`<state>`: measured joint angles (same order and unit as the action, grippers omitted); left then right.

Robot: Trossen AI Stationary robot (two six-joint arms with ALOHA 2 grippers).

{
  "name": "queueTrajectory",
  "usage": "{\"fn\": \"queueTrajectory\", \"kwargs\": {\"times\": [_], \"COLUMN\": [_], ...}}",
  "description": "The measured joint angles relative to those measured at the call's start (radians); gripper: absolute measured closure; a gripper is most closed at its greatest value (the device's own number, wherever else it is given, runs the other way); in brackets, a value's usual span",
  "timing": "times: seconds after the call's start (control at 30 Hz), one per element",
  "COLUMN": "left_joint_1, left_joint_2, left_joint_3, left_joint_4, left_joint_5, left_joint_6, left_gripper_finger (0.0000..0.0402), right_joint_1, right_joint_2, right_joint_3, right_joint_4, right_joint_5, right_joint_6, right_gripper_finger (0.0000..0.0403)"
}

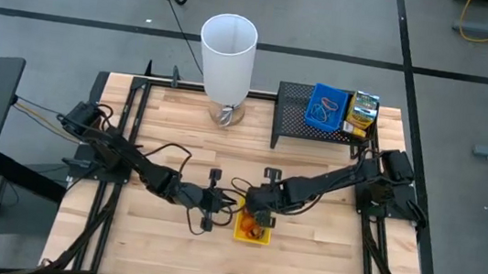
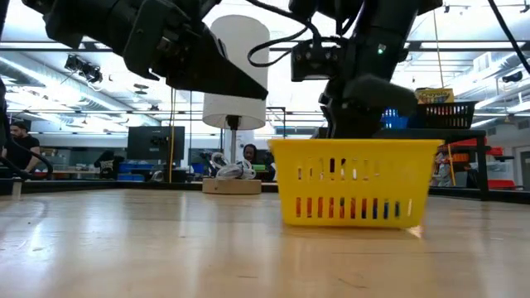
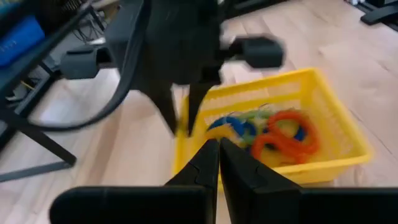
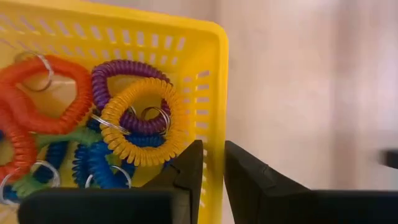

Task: Pick & Place Office Desk Supplies
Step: Put the yellow bin on the shelf

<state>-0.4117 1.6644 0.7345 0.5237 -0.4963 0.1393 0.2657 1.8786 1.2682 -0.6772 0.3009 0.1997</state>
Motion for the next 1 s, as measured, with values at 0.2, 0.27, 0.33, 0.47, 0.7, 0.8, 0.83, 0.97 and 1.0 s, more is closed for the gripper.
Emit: {"fn": "queueTrajectory", "kwargs": {"times": [0.2,0.27,0.33,0.47,0.7,0.8,0.83,0.97,1.0], "left_joint_1": [-0.002,-0.002,-0.002,-0.002,-0.001,-0.002,-0.002,-0.003,-0.008], "left_joint_2": [-0.021,-0.026,-0.033,-0.038,-0.038,-0.038,-0.038,-0.038,-0.038], "left_joint_3": [0.0,0.0,0.0,0.0,0.0,0.0,0.0,0.001,0.001], "left_joint_4": [0.005,0.008,0.004,0.005,0.0,0.0,0.0,0.001,-0.001], "left_joint_5": [-0.009,-0.008,-0.008,-0.009,-0.009,-0.009,-0.009,-0.009,-0.01], "left_joint_6": [0.008,0.011,0.011,0.014,0.015,0.023,0.028,0.033,0.033], "left_gripper_finger": [0.0381,0.0381,0.0381,0.0381,0.0381,0.0381,0.0381,0.0381,0.0381], "right_joint_1": [-0.056,-0.084,-0.112,-0.164,-0.202,-0.181,-0.171,-0.131,-0.12], "right_joint_2": [0.0,0.0,0.0,0.0,0.0,-0.004,-0.006,-0.022,-0.026], "right_joint_3": [0.0,0.0,0.0,-0.001,0.001,0.014,0.02,0.072,0.092], "right_joint_4": [-0.045,-0.049,-0.049,-0.048,-0.052,-0.059,-0.063,-0.104,-0.117], "right_joint_5": [0.097,0.119,0.145,0.2,0.175,0.165,0.163,0.161,0.155], "right_joint_6": [-0.048,-0.067,-0.088,-0.122,-0.141,-0.152,-0.155,-0.156,-0.156], "right_gripper_finger": [0.0334,0.0334,0.0334,0.0334,0.0334,0.0334,0.0333,0.0318,0.0312]}}
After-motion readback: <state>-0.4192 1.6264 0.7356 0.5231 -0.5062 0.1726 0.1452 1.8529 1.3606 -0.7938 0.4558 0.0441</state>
